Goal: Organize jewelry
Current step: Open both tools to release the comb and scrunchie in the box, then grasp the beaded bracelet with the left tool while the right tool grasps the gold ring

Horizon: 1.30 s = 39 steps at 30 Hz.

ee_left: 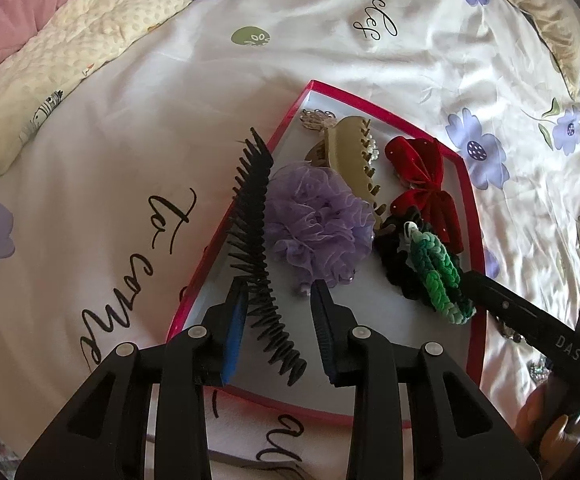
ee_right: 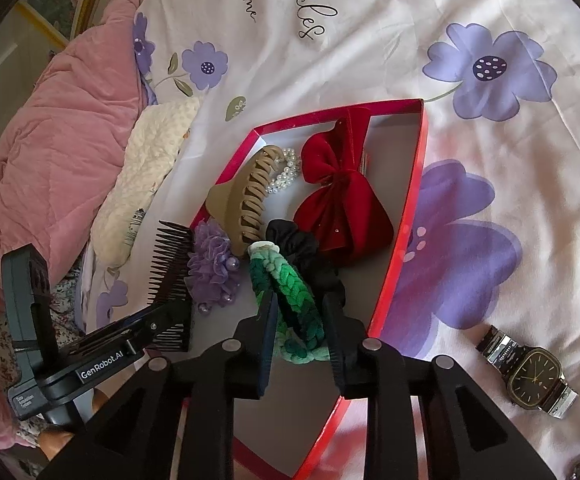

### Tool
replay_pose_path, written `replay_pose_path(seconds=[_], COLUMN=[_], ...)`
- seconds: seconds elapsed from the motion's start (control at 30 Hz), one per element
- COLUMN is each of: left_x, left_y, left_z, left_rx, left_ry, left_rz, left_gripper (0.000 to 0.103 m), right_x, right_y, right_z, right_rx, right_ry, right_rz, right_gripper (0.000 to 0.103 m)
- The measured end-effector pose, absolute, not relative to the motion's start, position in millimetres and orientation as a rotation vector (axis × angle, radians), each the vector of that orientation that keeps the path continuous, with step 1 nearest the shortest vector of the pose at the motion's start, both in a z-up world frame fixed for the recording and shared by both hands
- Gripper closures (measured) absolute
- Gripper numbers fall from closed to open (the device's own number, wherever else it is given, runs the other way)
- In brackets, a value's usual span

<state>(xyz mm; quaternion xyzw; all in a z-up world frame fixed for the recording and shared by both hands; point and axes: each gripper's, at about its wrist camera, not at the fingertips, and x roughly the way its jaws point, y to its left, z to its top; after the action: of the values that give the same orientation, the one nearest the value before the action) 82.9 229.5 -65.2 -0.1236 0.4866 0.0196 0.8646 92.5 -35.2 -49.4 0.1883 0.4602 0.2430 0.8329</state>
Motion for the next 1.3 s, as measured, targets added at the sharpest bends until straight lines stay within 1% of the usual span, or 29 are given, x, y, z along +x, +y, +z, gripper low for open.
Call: replay_pose_path(seconds=[0.1, 0.17, 0.33, 0.43, 0.5, 0.6, 0.67, 0.77, 0.93, 1.3], left_x=[79, 77, 67, 60, 56, 52, 50, 48, 44, 37], left_y=[233, 236, 242, 242, 240, 231, 221, 209, 188, 145], left_z=[-64, -64, -57, -50, -44, -37, -31, -25, -22, -26], left_rx=[-0.263, -0.267, -0.272, -0.270, -0.269, -0.258, -0.244, -0.231, -0.204, -0.164], left_ry=[1.019, 1.021, 1.012, 0.999, 0.989, 0.976, 0.968, 0.960, 0.960, 0.988], left_rz=[0.043, 0.045, 0.051, 0.051, 0.046, 0.028, 0.007, -0.021, -0.067, -0.147], left_gripper=[0.073, 0.070, 0.068, 0.067, 0.066, 0.064, 0.062, 0.059, 0.058, 0.058], right_x=[91, 90, 85, 79, 73, 64, 57, 45, 26, -16], right_y=[-35, -36, -42, -49, -56, -68, -79, -97, -134, -214], right_z=[-47, -45, -39, -35, -32, -27, -24, -20, -19, -32], right_rx=[0.396, 0.397, 0.409, 0.415, 0.424, 0.435, 0.440, 0.449, 0.470, 0.544], right_ry=[0.971, 0.967, 0.956, 0.946, 0.937, 0.928, 0.919, 0.906, 0.893, 0.881], right_rz=[0.517, 0.518, 0.517, 0.513, 0.506, 0.495, 0.478, 0.449, 0.381, 0.213], right_gripper=[0.077, 0.077, 0.076, 0.069, 0.068, 0.067, 0.063, 0.061, 0.059, 0.059])
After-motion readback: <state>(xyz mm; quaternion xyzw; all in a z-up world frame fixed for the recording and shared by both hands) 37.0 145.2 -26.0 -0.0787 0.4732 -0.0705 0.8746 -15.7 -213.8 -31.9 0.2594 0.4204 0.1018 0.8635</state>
